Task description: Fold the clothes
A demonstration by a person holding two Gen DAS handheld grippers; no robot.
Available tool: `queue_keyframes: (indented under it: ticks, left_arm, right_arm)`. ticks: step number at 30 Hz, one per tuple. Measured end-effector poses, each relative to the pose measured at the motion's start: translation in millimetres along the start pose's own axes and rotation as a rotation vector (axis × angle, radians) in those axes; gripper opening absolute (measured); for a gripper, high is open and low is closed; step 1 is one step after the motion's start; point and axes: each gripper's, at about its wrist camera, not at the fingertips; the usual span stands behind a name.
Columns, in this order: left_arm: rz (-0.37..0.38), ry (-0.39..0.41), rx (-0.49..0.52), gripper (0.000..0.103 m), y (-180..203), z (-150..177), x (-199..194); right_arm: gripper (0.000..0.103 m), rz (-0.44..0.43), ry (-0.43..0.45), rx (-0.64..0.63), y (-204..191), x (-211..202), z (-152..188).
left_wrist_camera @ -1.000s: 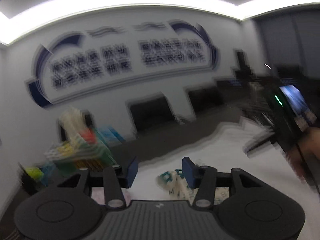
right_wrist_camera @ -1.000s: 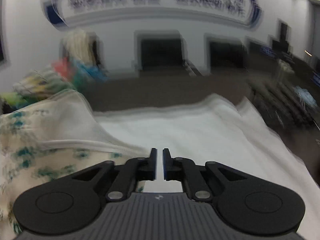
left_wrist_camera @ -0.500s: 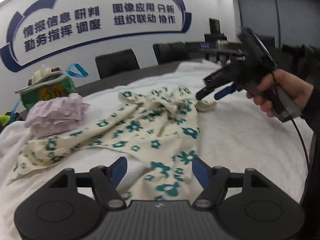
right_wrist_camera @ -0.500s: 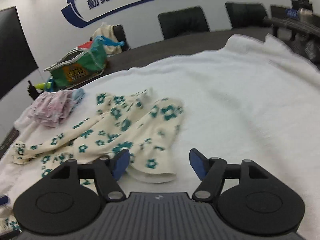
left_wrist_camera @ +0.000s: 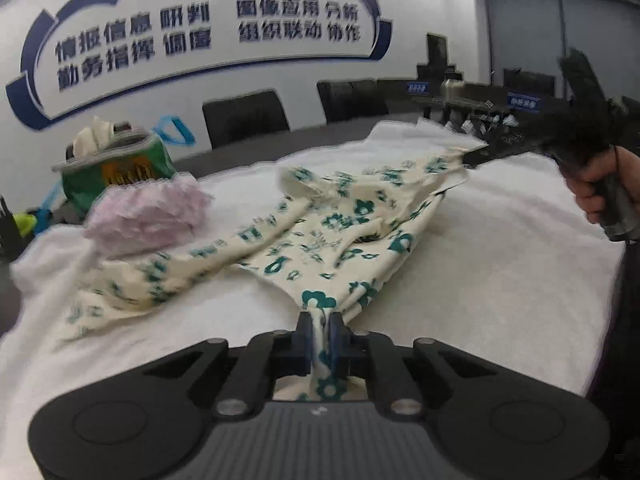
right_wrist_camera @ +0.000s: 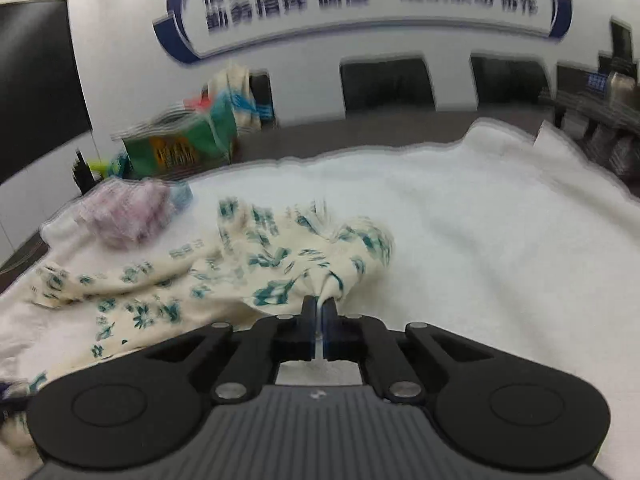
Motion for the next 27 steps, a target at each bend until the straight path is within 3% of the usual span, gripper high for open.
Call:
queue_keyframes:
  ticks: [5, 9, 10, 11, 12, 13, 15, 17, 19, 20, 23, 25, 26, 27]
  left_arm:
    - [0.141, -0.005, -0.005, 0.007, 18, 27, -45]
    - [0.22, -0.088, -0.028, 0.008, 21, 51, -34]
    - [0.238, -0.098, -0.042, 0.009, 18, 54, -33]
    - [0.266, -0.07, -0.087, 0.011, 7, 52, -39]
    - [0.303, -0.033, -0.137, 0.015, -7, 45, -47]
    - [0.318, 0.019, -0.179, 0.019, -24, 36, -57]
    - [0.227, 0.099, -0.19, 0.045, -50, 10, -70]
    - [0.067, 0.102, -0.109, 0.048, -68, -21, -57]
    - [0.045, 0.061, -0.045, 0.048, -82, -46, -23]
    - [0.045, 0.038, -0.015, 0.051, -88, -57, -6]
    - [0.143, -0.056, 0.063, 0.054, -91, -67, 57]
    - [0.072, -0.132, 0.129, 0.054, -86, -64, 91]
    - [0.045, -0.168, 0.149, 0.045, -85, -62, 106]
    - [0.054, -0.194, 0.124, 0.019, -89, -61, 115]
  right_arm:
    - [0.002, 0.022, 0.012, 0.07, 11, -90, 60]
    - [0.003, 0.076, -0.137, 0.088, 21, -106, 111]
    - [0.005, 0.073, -0.158, 0.071, 23, -109, 114]
    - [0.007, 0.074, -0.125, 0.072, 26, -114, 109]
    - [0.016, 0.074, -0.081, 0.077, 29, -120, 102]
    - [0.034, 0.075, -0.037, 0.083, 33, -125, 94]
    - [0.052, 0.043, 0.061, 0.086, 39, -130, 75]
    - [0.052, -0.028, 0.101, 0.054, 42, -107, 47]
    - [0.055, -0.031, 0.073, 0.061, 42, -79, 34]
    - [0.055, -0.029, 0.057, 0.067, 42, -66, 29]
    - [0.055, -0.023, 0.008, 0.086, 43, -25, 13]
    - [0.052, -0.019, -0.024, 0.098, 43, 2, 2]
    - [0.044, -0.017, -0.04, 0.104, 43, 16, -4]
    - [0.013, -0.015, -0.057, 0.11, 43, 30, -9]
Point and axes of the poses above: each gripper's, at about its wrist camera, not at the fingertips, and x roughly the way its jaws point, y to its right, z to its underside, and after that the axes turned 10 degrees about z, right-handed
